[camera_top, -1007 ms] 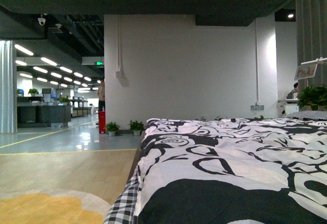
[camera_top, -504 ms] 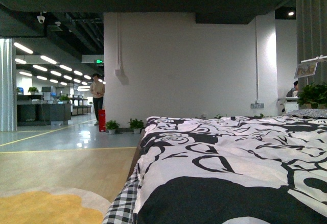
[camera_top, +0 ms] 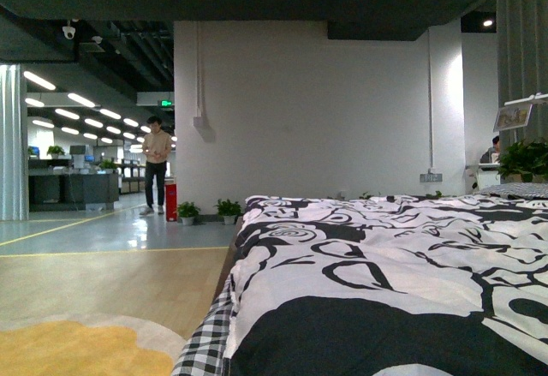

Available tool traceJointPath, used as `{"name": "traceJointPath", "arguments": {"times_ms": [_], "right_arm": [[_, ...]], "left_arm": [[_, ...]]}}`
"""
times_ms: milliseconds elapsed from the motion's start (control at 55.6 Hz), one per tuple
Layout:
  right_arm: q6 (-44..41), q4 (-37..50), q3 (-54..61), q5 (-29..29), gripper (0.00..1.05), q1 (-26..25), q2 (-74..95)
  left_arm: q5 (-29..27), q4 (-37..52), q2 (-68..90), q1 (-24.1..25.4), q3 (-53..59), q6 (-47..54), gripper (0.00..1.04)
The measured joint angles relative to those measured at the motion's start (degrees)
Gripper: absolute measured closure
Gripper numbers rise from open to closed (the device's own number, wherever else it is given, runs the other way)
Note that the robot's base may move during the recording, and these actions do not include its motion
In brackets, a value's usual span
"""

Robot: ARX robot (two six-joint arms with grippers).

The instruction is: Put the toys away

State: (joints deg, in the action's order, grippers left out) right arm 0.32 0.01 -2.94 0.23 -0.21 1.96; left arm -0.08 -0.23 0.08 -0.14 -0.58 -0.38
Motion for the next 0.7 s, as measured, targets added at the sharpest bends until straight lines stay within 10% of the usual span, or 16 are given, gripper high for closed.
{"name": "traceJointPath", "arguments": {"times_ms": [702], "right_arm": [[0.0,0.2,2.1,-0.3,0.98,0.1,-1.8]], "left_arm": [[-0.2,0.0,0.0,0.1,0.0,0.0,0.06]]}}
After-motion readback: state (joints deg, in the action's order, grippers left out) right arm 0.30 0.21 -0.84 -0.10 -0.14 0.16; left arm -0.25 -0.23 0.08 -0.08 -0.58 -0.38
